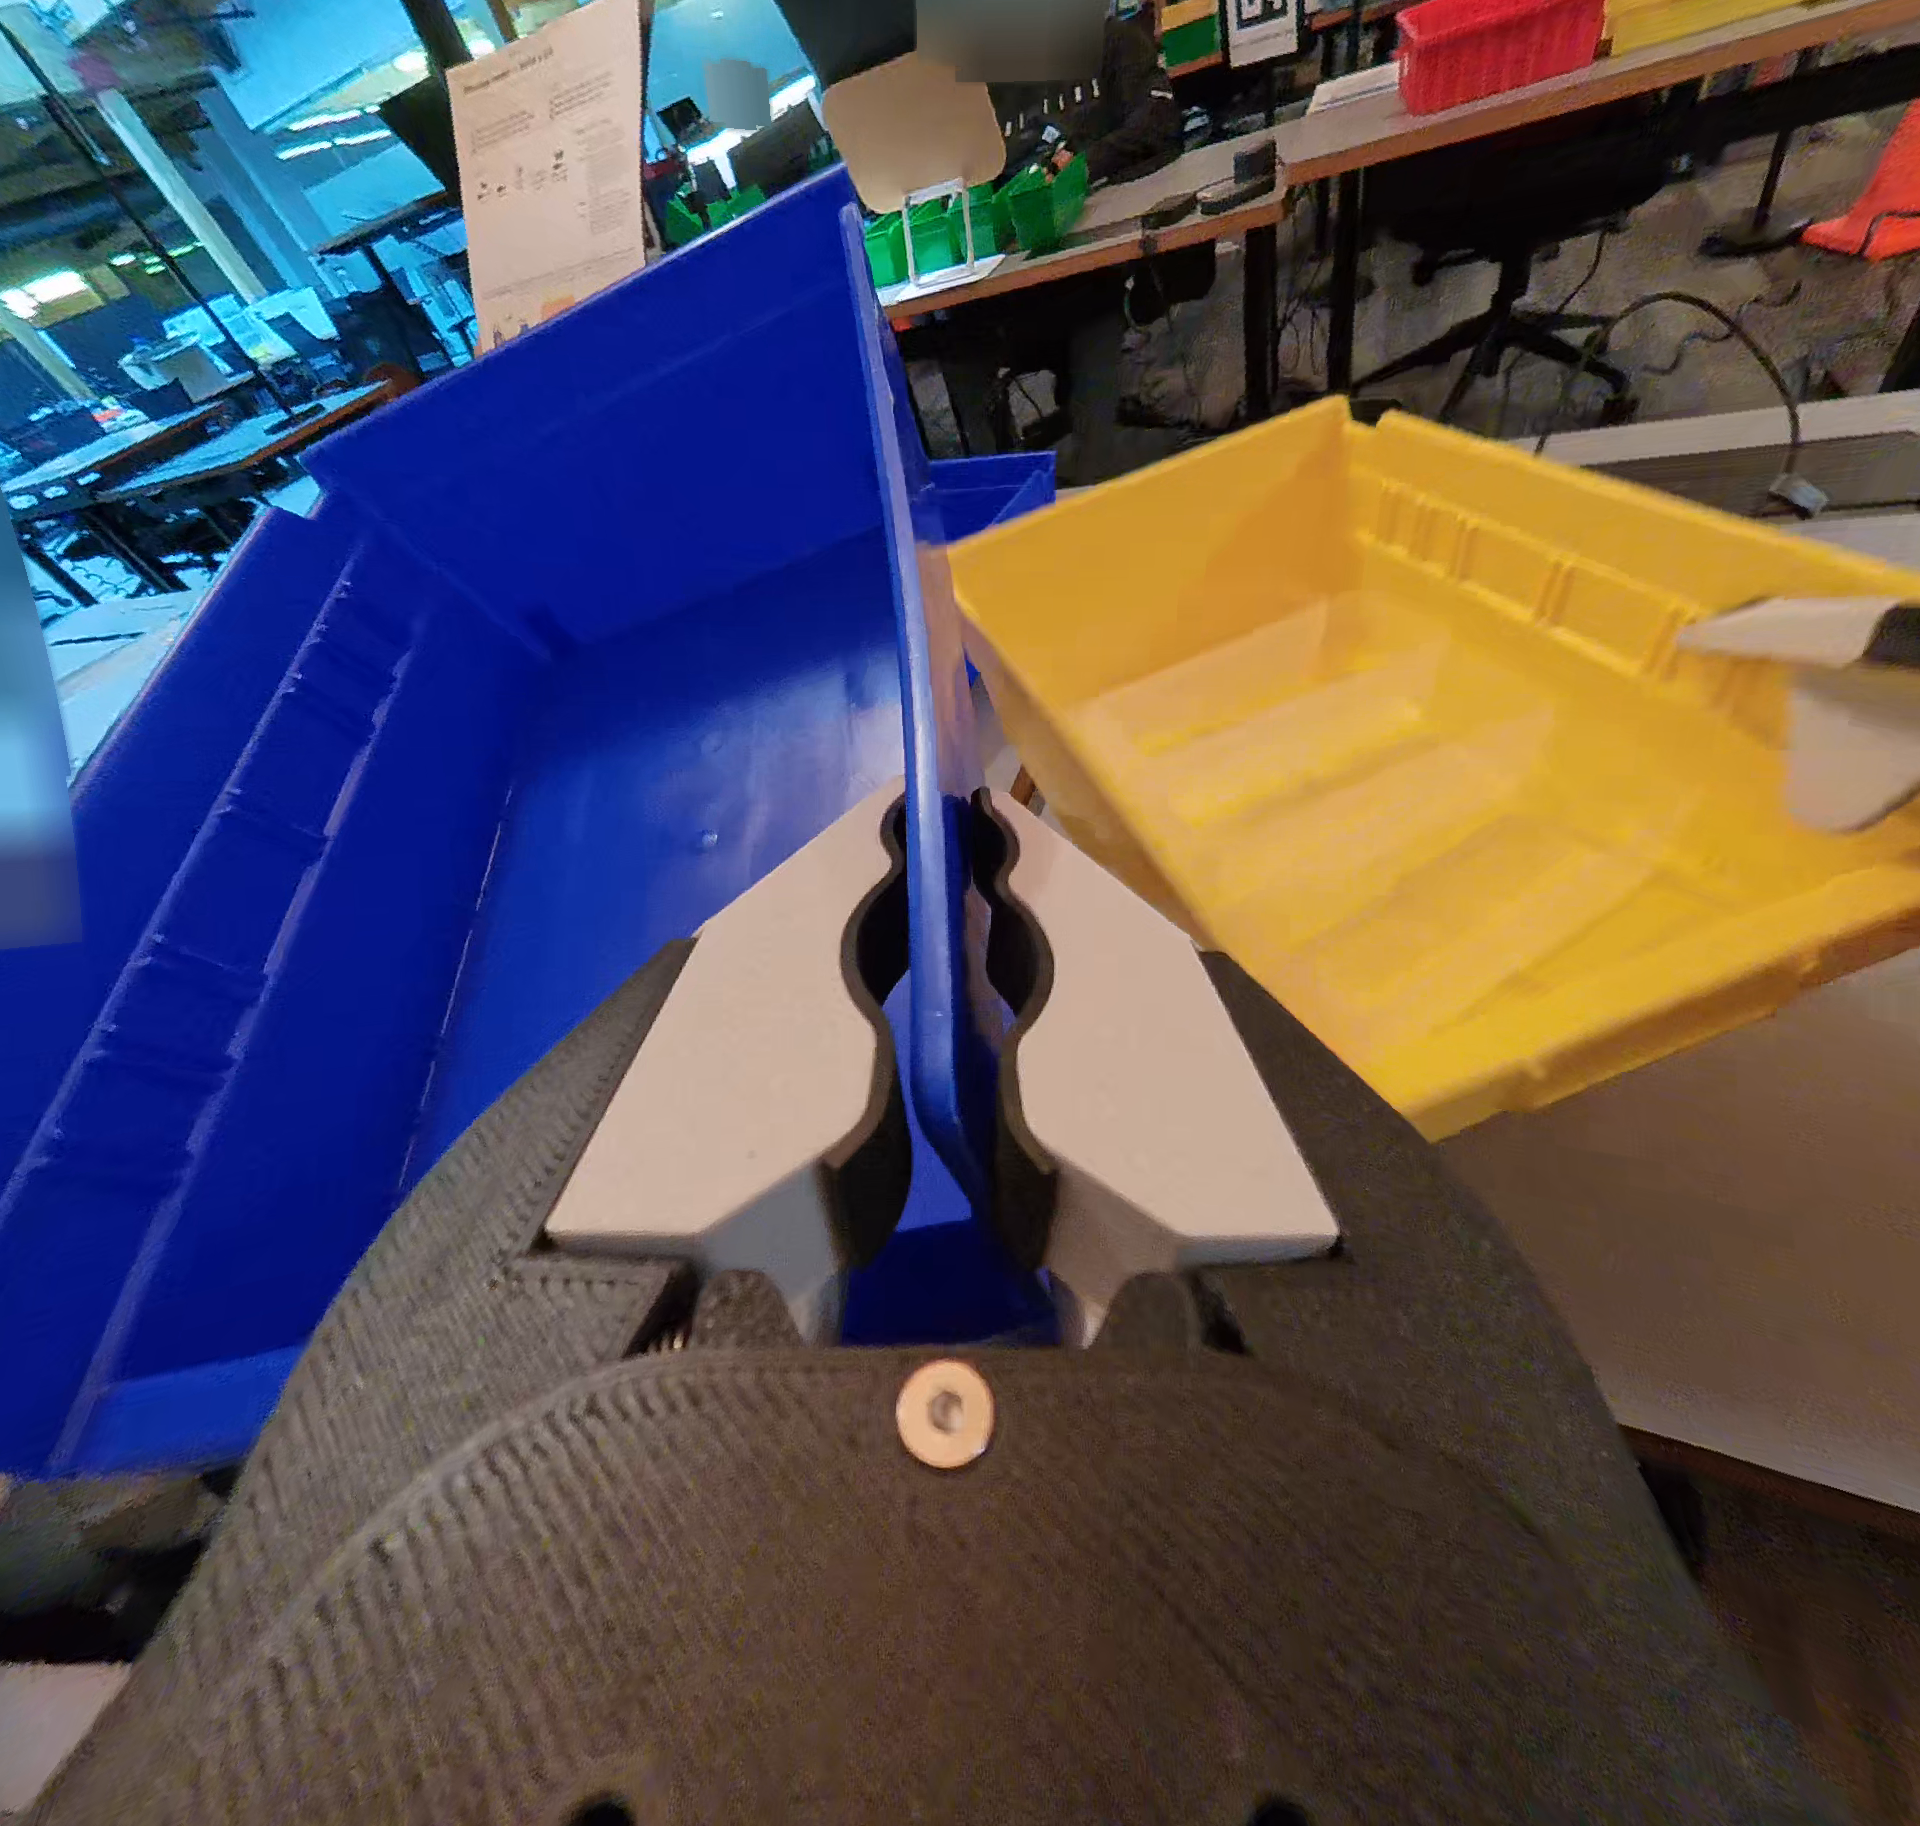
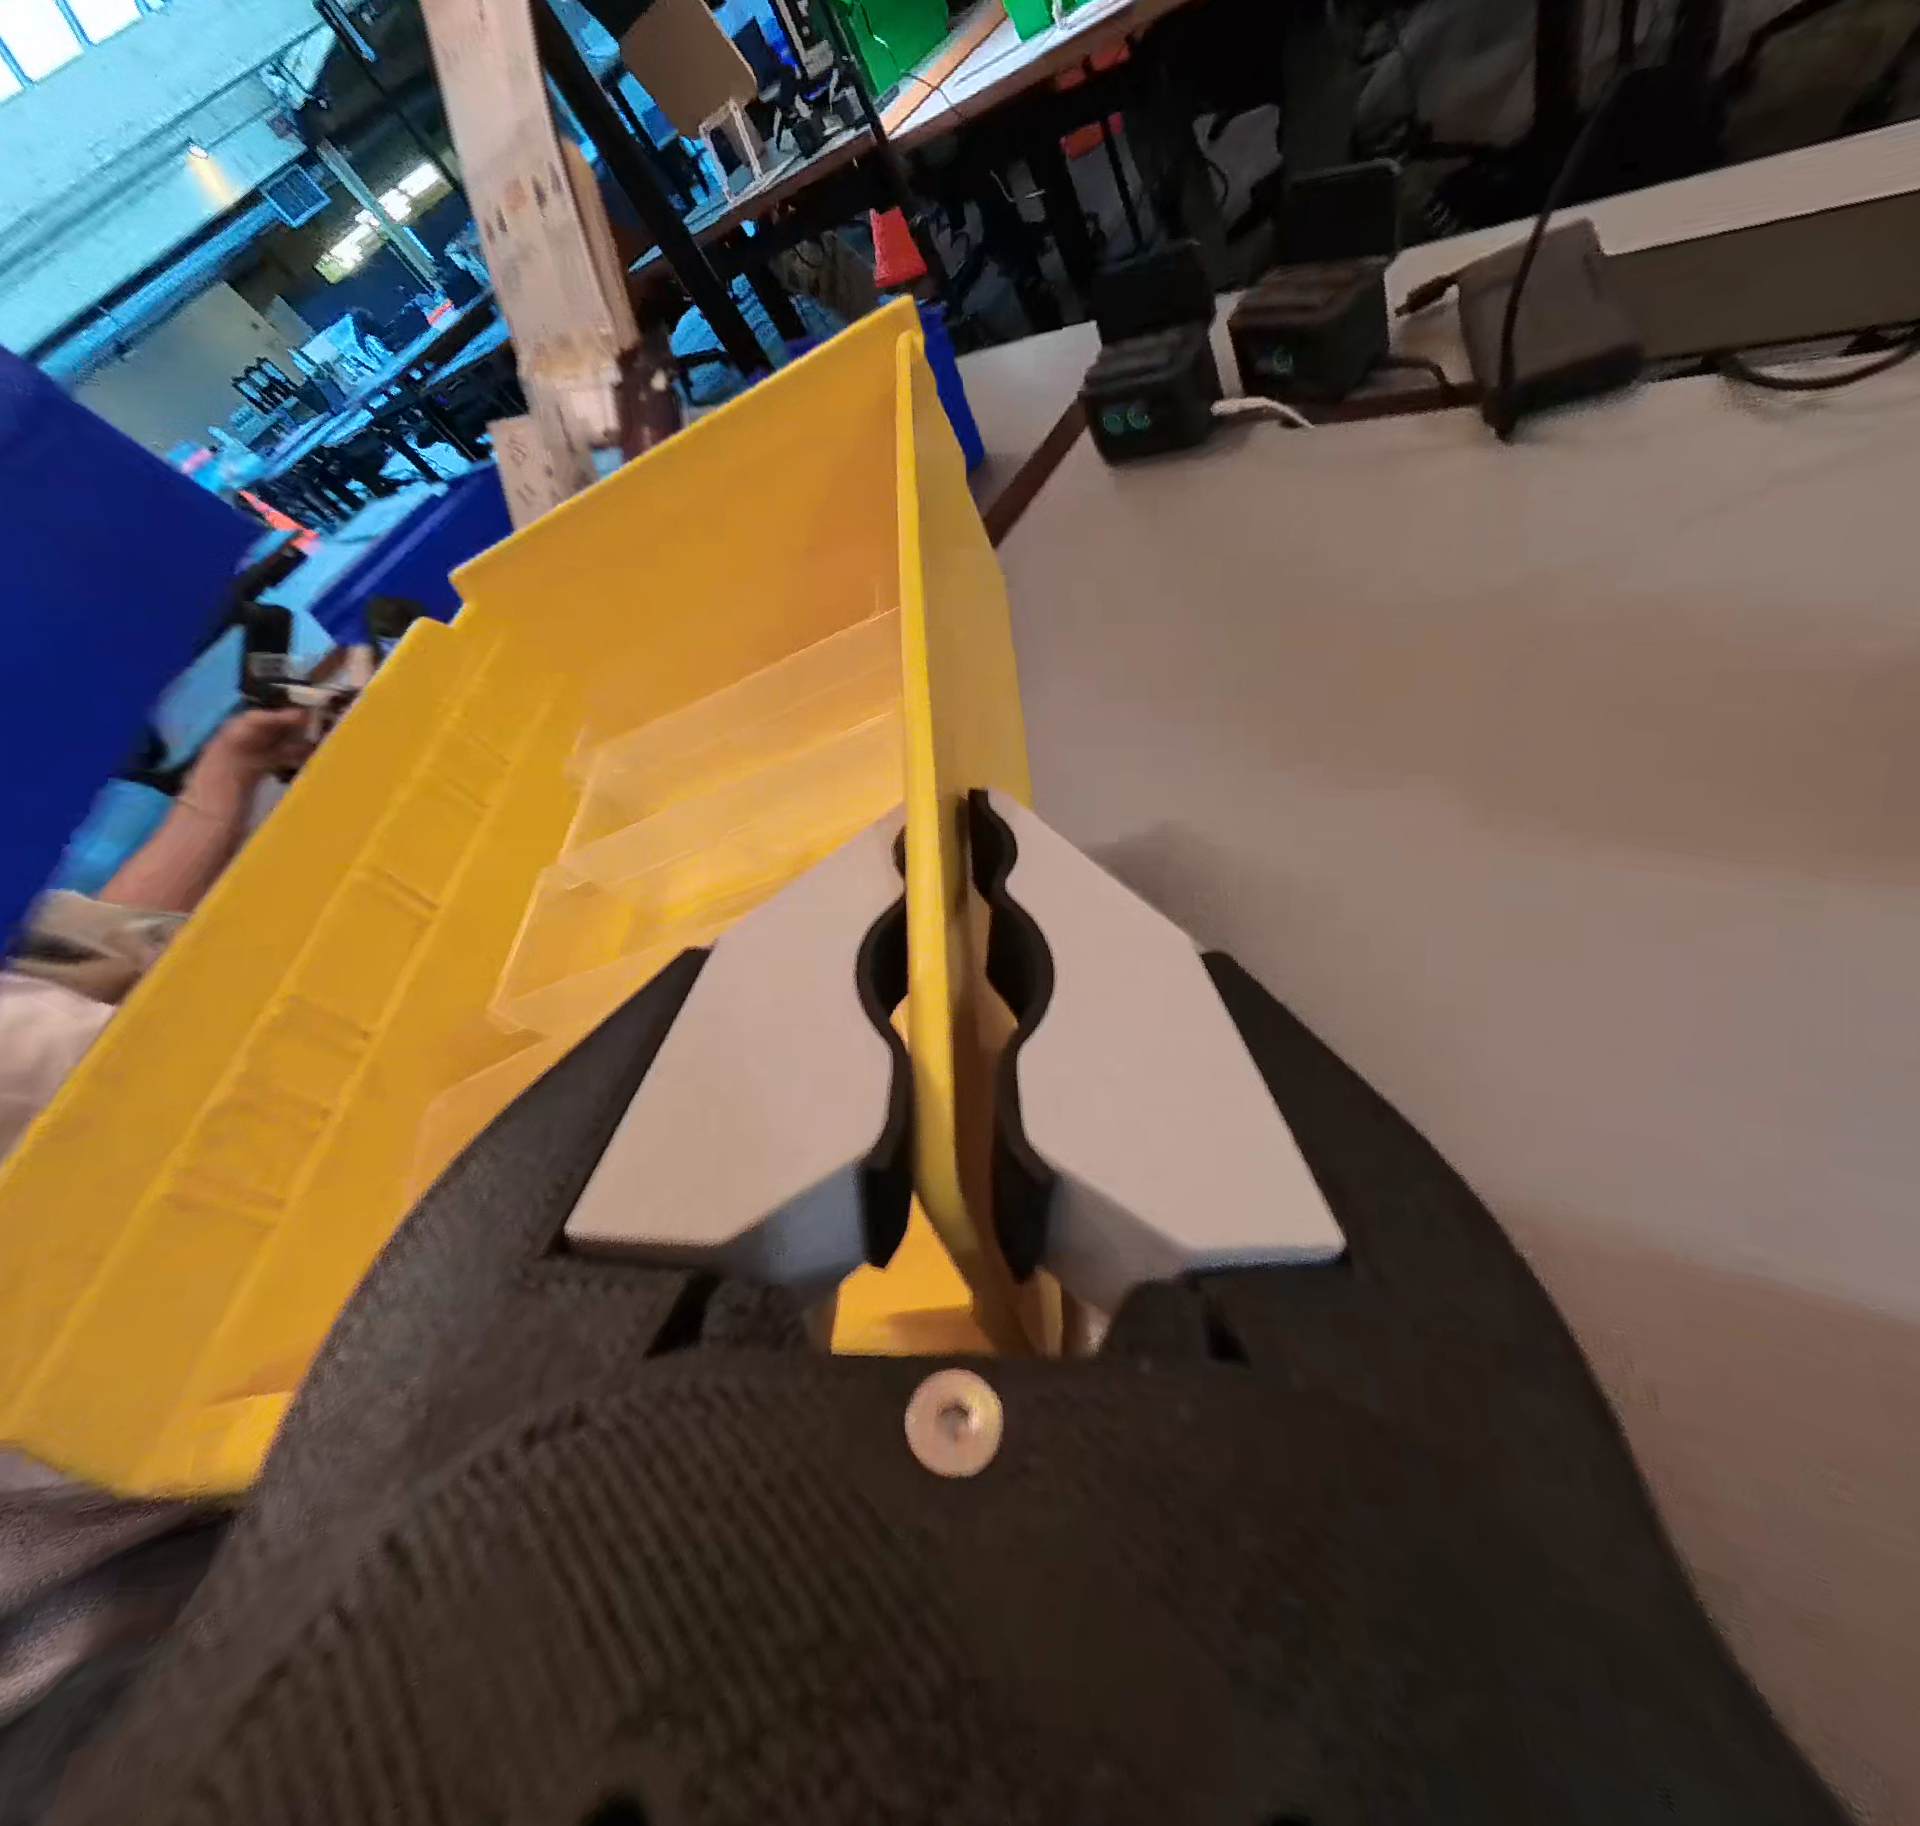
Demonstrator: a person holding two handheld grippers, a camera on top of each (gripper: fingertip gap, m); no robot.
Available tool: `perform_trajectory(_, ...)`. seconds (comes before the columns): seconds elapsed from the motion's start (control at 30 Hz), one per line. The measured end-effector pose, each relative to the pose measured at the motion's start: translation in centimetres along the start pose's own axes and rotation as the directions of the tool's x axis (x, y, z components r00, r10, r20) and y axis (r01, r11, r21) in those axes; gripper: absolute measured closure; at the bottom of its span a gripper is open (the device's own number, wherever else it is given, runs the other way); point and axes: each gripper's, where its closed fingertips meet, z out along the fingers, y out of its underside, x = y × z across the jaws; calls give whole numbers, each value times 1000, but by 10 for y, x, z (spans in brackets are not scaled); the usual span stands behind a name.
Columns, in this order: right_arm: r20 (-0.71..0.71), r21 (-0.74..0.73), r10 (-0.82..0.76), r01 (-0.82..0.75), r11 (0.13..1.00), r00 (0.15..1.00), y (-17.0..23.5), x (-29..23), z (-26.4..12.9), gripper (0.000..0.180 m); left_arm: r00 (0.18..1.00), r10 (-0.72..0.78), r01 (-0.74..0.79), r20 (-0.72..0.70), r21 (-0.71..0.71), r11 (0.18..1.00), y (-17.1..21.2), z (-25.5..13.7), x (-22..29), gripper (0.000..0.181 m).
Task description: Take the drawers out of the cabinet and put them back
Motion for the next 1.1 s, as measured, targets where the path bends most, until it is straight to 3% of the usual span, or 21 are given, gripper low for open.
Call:
perform_trajectory(0.13, -26, 14, -46, 47, 999, 999, 41, 26, 23, 176, 999, -2, 3, -36, 24, 1000, -4, 6, 10, 177)
perform_trajectory(0.23, -60, -15, 33, -34, 999, 998, 66, 45, 36, 176, 999, 6, -4, -51, 29, 1000, -5, 13, 18, 177)
perform_trajectory(0.43, -165, 86, 15, -1, 996, 986, 87, 45, 39, 174, 997, 55, -53, -49, 46, 998, -8, 25, 34, 176)
perform_trajectory(0.53, -146, 144, 90, -69, 987, 985, 97, 20, 32, 156, 995, 81, -79, -54, 46, 996, -11, 25, 42, 177)
perform_trajectory(0.63, -45, 143, 127, -120, 982, 991, 107, -15, 26, 125, 992, 118, -116, -52, 32, 993, -12, 23, 49, 176)
perform_trajectory(0.73, -6, 75, 56, -56, 996, 998, 116, -36, 18, 121, 990, 127, -125, -60, 44, 991, -16, 19, 54, 176)
perform_trajectory(0.9, 212, 34, 78, -87, 996, 974, 98, -67, -45, 111, 988, 109, -99, -109, 89, 991, -29, 8, 64, 176)
perform_trajectory(1.1, 438, 128, -115, 64, 990, 892, 38, -97, -169, 109, 973, 143, -114, -182, 161, 980, -54, -14, 99, 177)
